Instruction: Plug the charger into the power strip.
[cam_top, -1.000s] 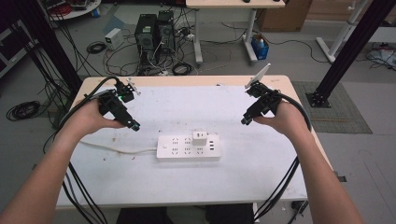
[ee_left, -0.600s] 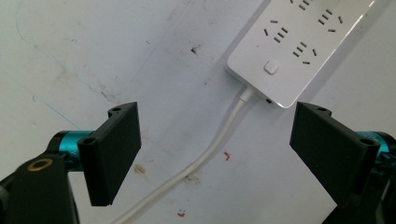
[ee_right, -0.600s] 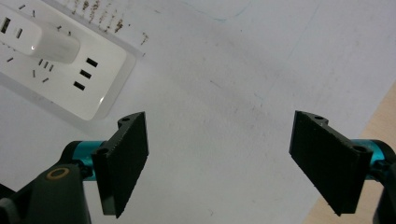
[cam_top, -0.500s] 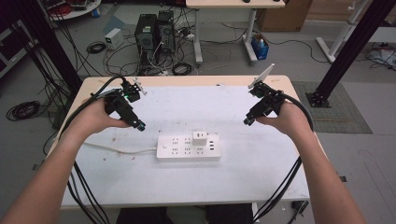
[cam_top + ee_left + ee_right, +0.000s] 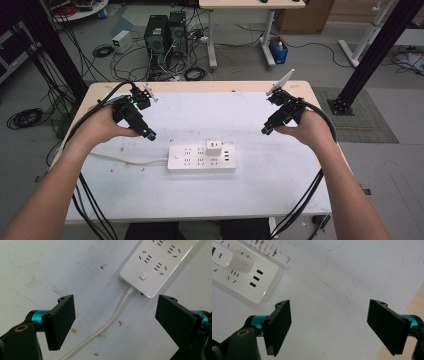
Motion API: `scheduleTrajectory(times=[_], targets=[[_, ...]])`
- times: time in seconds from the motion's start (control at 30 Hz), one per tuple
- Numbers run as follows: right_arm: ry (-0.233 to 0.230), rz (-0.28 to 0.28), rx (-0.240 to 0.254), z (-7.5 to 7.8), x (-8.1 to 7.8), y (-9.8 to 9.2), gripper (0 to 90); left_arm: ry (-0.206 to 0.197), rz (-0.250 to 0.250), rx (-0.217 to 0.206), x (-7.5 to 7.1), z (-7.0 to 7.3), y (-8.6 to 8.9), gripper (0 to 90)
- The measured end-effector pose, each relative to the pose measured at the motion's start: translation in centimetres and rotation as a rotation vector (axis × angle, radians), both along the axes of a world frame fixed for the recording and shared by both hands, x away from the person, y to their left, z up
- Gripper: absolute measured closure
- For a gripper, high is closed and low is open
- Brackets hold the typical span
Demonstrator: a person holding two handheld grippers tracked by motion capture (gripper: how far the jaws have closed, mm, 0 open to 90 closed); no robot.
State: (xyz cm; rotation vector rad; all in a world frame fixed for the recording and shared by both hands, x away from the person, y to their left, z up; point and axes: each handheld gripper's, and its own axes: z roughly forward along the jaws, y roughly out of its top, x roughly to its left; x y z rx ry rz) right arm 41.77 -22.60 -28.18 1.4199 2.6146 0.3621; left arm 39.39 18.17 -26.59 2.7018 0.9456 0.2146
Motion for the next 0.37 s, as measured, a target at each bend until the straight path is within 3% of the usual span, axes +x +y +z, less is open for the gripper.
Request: scheduleTrajectory(times=[0.23, 0.37], targets=[[0.001, 0.005, 0.001, 0.01, -0.15, -0.09, 19.2, -0.002, 0.002, -0.003, -0.03, 0.09, -0.13, 16.6], [-0.021, 0.006, 0.012, 0.27, -0.26, -0.33, 19.2, -0.016, 0.01, -0.009, 0.06, 0.16, 0.0, 16.6]])
